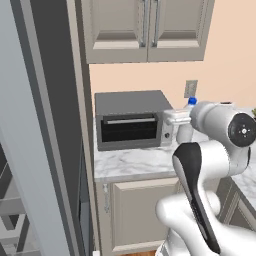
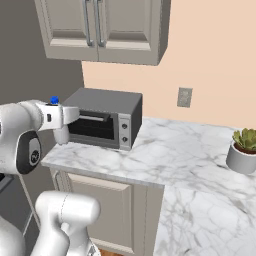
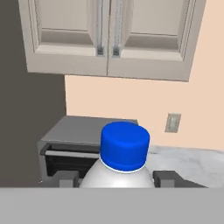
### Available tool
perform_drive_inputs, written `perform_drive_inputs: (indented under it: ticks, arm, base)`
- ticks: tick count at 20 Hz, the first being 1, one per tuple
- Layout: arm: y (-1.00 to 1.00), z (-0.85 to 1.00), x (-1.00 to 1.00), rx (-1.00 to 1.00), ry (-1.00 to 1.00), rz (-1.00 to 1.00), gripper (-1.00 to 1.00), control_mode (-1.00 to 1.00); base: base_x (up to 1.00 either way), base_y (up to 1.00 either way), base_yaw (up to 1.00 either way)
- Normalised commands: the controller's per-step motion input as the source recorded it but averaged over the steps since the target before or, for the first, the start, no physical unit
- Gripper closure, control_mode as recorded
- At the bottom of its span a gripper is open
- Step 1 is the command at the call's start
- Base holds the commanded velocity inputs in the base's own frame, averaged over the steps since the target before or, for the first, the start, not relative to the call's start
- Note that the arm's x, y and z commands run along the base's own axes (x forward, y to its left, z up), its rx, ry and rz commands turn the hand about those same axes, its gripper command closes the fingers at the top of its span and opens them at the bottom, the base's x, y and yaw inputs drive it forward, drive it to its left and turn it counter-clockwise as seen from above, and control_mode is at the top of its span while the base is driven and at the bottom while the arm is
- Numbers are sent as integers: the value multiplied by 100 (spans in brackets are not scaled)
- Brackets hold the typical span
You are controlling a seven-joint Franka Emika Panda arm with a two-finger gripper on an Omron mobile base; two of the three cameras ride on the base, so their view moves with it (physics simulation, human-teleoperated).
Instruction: Take the bottled waters from the counter and place them in the freezer to freeze. Close the freezer door after placing the bottles.
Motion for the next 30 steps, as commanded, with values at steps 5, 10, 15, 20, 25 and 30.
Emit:
perform_drive_inputs:
  ticks: [5,10,15,20,25,30]
  arm:
    - [4,0,-21,-11,-23,0,100,-100]
    - [0,-2,-10,-3,1,0,100,-100]
    - [-13,-6,-5,0,3,0,100,-100]
    - [0,0,0,0,0,0,100,-100]
    - [0,0,0,0,0,0,100,-100]
    - [0,0,0,0,0,0,100,100]
  base:
    - [0,0,0]
    - [0,0,0]
    - [0,0,0]
    - [0,0,0]
    - [0,0,0]
    - [0,3,0]
